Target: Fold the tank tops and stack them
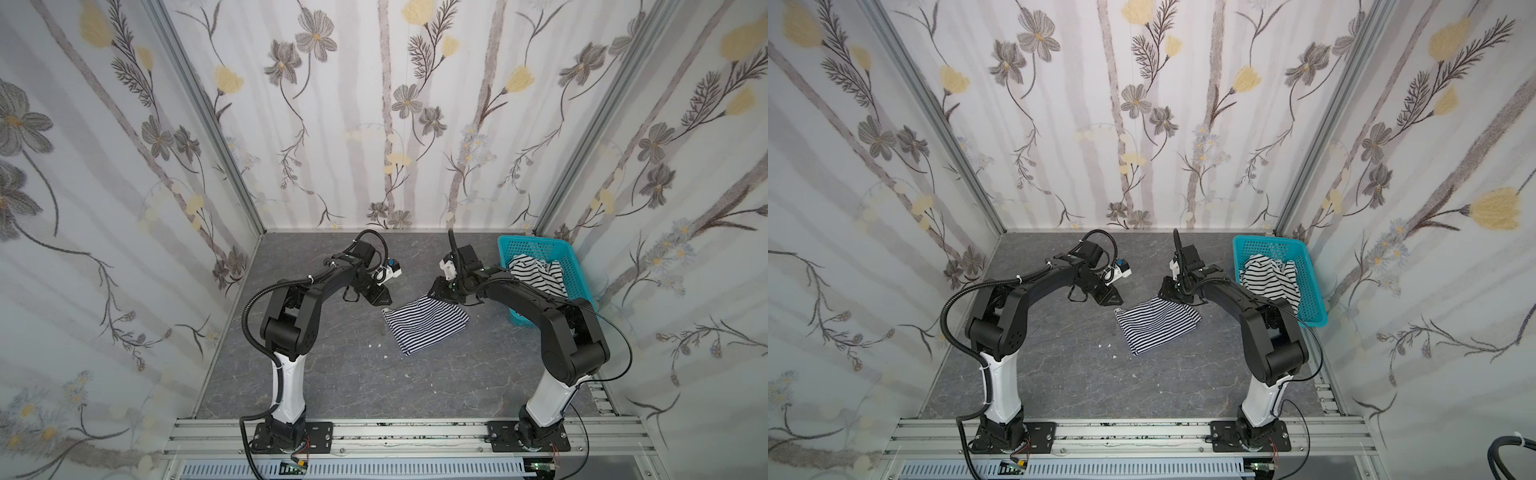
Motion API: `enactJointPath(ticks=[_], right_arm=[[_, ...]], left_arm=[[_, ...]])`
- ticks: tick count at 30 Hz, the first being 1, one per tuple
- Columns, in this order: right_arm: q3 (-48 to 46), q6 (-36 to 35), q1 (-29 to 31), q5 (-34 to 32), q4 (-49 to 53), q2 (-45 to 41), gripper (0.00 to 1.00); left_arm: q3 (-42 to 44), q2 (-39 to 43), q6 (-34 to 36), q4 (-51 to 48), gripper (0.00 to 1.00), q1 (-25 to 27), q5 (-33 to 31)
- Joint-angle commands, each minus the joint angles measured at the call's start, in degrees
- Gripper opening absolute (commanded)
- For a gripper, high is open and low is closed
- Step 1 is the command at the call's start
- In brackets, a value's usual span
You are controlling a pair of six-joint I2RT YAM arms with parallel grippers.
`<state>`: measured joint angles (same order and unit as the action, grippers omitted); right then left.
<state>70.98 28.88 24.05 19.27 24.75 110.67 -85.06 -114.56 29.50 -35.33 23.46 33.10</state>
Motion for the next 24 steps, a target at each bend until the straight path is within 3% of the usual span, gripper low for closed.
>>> enactJointPath(ticks=[1, 4, 11, 19, 24], right_arm=[[-0.73, -0.25, 0.12, -0.90, -3.55, 0.77, 0.25], [-0.09, -0.32, 0.03, -0.55, -4.33, 2.52, 0.18], [4.41, -0.06, -0.76, 0.15, -4.58, 8.32, 0.15], [5.75, 1.30, -3.33, 0.37, -6.13, 13.60, 0.17], [4.78, 1.47, -3.72, -4.92, -4.41, 14.43, 0.17]], left_arm=[[1.99, 3.49, -2.75, 1.49, 0.29, 0.43, 1.25], [4.63, 5.84, -2.90, 1.48, 0.28, 2.28, 2.59], [6.83, 2.84, -3.87, 2.78, 0.26, 7.02, 0.40], [6.94, -2.08, -5.77, 5.68, 0.26, 7.94, -14.12], [7.84, -2.60, -6.33, 6.64, 0.25, 7.13, -18.84]])
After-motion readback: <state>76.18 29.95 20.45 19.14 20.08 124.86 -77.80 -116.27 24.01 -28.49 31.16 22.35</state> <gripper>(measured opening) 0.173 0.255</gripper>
